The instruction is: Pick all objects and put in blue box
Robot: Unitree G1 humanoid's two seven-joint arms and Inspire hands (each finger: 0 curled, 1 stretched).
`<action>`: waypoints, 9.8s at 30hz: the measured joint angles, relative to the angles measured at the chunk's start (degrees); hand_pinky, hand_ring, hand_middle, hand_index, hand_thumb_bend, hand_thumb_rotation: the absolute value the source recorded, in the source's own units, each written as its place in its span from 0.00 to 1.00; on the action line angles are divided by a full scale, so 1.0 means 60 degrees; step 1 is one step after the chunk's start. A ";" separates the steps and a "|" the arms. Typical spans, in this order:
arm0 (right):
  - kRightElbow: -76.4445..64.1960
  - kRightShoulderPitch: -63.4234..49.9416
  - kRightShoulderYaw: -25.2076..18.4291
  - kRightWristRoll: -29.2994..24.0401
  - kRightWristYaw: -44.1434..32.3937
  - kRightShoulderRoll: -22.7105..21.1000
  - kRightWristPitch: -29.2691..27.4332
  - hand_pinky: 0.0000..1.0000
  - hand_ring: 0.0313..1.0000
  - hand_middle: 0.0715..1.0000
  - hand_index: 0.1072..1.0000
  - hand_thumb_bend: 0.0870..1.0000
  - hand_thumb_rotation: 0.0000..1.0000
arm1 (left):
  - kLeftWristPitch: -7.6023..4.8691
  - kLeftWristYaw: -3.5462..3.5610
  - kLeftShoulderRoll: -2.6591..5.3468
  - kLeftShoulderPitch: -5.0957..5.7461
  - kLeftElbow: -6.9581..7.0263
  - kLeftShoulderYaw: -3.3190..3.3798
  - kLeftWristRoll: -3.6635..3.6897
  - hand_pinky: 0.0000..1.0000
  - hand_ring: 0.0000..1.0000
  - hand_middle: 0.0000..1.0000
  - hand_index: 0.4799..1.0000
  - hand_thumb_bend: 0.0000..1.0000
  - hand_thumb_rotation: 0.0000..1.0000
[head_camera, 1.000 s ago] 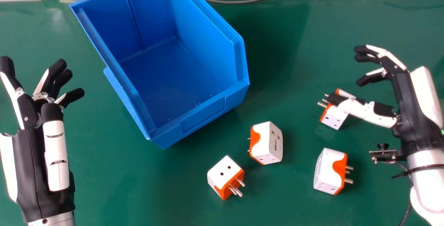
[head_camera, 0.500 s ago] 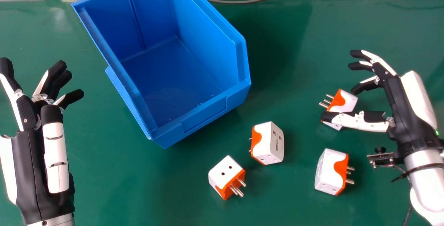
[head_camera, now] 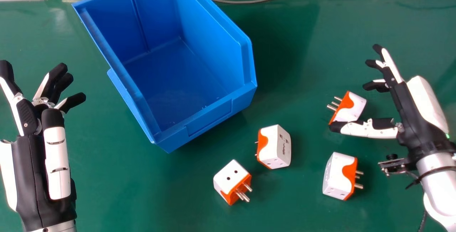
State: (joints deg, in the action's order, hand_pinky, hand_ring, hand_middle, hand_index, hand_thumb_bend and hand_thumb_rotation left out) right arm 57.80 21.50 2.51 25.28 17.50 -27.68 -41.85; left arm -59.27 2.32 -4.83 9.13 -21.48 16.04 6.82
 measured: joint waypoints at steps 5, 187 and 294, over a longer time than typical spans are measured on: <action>-0.0031 0.0031 0.0085 0.0019 0.0007 -0.0123 0.0009 0.74 0.68 0.86 0.96 1.00 0.40 | -0.0001 -0.0022 0.0021 0.0002 0.0004 0.0005 -0.0009 0.74 0.85 0.87 0.75 0.46 0.94; 0.0843 0.2020 0.3266 0.2194 0.3345 -0.0719 0.0400 0.31 0.20 0.30 0.41 0.47 0.12 | 0.0395 0.0541 0.0352 0.0325 0.0741 -0.0178 0.0454 0.75 0.86 0.85 0.71 0.43 0.95; 0.0395 0.4695 0.0313 -0.2365 -0.3461 0.1538 -0.3283 0.34 0.62 0.71 0.64 1.00 0.94 | 0.0076 0.0147 0.0482 -0.0132 -0.0151 -0.0269 0.0006 0.76 0.86 0.86 0.73 0.46 0.93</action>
State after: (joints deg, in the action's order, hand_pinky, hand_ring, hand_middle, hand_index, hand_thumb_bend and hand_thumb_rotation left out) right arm 60.17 49.67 4.39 11.09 -3.26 -18.45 -61.55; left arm -58.81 3.20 -1.93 8.34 -22.39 14.43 6.85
